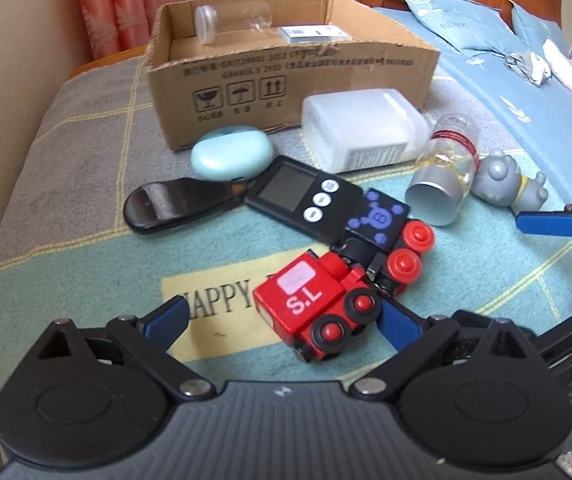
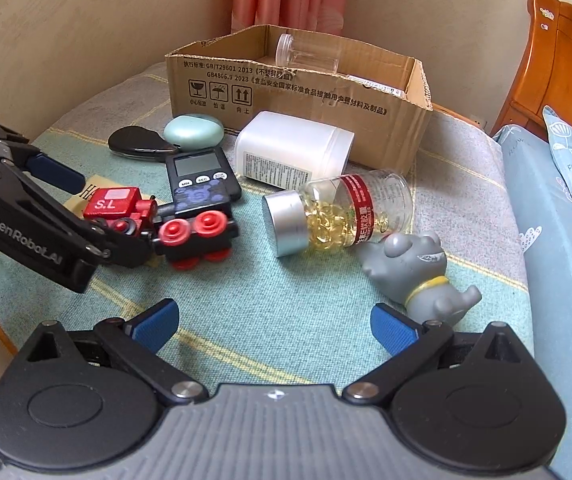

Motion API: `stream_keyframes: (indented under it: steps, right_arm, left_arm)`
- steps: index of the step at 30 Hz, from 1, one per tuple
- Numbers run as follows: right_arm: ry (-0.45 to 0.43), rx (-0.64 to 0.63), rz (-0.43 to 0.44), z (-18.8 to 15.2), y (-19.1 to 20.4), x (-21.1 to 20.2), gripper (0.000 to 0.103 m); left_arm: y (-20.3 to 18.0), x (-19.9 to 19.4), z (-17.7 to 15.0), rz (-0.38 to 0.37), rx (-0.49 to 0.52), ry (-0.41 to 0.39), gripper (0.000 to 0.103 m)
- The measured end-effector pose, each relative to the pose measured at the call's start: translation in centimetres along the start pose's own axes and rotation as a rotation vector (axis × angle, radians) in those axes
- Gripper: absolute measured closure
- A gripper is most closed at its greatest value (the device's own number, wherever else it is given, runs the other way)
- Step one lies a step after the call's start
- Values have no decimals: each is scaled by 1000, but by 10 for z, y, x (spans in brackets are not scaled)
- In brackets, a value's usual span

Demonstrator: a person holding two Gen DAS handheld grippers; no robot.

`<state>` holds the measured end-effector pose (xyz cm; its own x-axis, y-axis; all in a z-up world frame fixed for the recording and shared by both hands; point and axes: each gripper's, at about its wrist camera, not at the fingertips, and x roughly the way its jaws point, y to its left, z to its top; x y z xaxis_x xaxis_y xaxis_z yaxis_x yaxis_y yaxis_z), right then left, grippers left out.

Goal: Organize rigid objects
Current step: 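Grasp the black cube car with right gripper while left approaches the red S.L car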

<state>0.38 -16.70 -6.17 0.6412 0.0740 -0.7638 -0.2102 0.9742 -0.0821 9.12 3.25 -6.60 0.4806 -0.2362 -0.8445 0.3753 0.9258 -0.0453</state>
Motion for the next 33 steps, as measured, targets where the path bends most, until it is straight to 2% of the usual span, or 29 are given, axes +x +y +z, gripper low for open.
stream_keyframes:
  steps: [8,12,16,21,25,27,29,33]
  right_arm:
    - [3,0,-5,-1,-5,0,0]
    - [8,-5,8,-1,-3,2,0]
    - [5,-22,24,0,2,3,0]
    - [-12,-78,57,4,9,0,0]
    - [-12,-102,74,6,14,2,0]
    - [-7,-117,89,6,16,3,0]
    - [-8,-155,106,7,21,3,0]
    - [-24,-269,140,12,34,2,0]
  left_arm:
    - [31,-3,-17,83,-36,22,2]
    - [37,-5,-18,67,-67,17,2]
    - [27,-8,-17,18,-36,-21,2]
    - [21,-9,-12,13,5,-65,7]
    - [20,-9,-10,-38,13,-88,10]
    - [17,-10,-9,-38,37,-94,11]
    - [17,-11,-8,-36,50,-103,11]
    - [21,-11,-3,-73,37,-114,18]
